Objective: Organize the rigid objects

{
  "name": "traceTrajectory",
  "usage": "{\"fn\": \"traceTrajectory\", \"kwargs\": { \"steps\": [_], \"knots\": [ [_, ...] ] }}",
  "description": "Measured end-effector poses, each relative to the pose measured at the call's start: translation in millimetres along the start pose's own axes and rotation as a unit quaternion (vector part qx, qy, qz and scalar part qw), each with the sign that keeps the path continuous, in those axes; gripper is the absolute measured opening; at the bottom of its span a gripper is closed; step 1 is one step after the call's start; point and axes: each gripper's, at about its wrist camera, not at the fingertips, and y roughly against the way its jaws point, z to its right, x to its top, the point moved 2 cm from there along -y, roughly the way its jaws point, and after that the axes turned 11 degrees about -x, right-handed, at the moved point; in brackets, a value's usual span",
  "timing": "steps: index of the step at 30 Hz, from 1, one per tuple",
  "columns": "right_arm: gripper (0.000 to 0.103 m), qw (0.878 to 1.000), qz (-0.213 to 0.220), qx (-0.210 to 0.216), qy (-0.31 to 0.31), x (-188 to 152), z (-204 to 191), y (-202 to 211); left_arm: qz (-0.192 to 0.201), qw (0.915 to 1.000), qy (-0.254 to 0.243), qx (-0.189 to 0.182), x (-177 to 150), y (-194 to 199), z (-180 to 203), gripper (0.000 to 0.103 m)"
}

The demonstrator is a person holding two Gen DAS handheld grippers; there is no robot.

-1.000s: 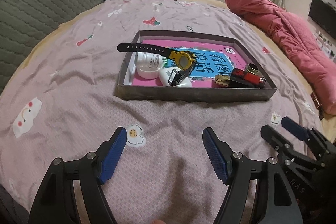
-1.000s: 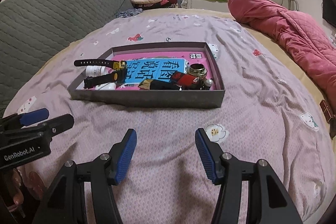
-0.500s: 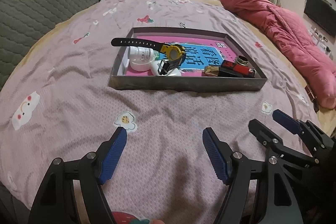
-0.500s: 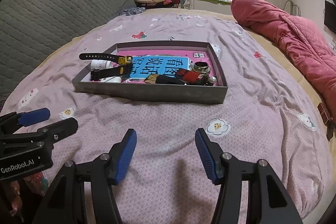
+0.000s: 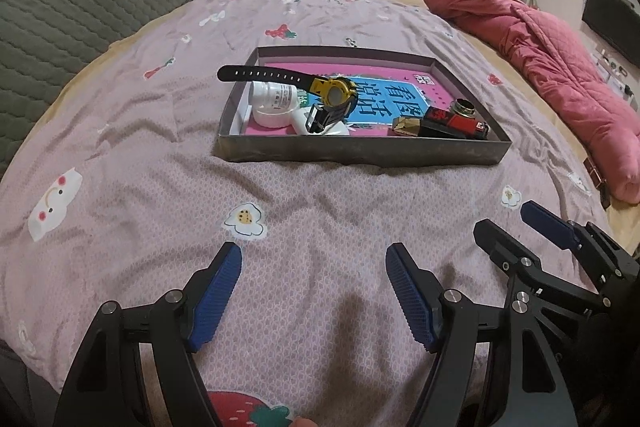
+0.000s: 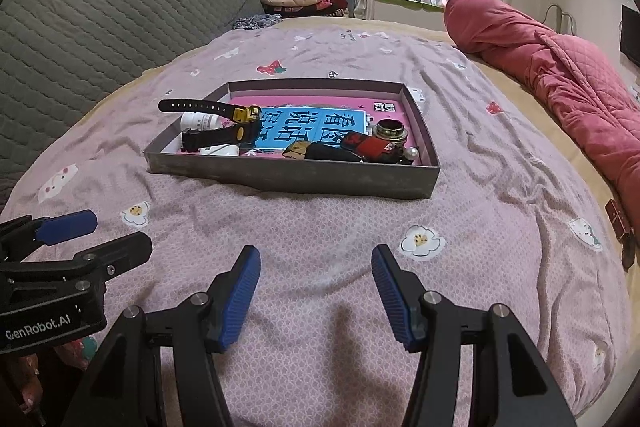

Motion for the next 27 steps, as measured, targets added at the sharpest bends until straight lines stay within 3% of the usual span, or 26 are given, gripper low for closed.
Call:
{"fn": "traceTrajectory", "kwargs": {
  "steps": [27],
  "knots": [
    [0.057, 1.0, -0.012, 0.001, -0.005, -3.4, 2.6, -9.7, -0.014, 0.9999, 0.005, -0.004, -2.7, -14.6, -2.8, 0.076]
  ]
}}
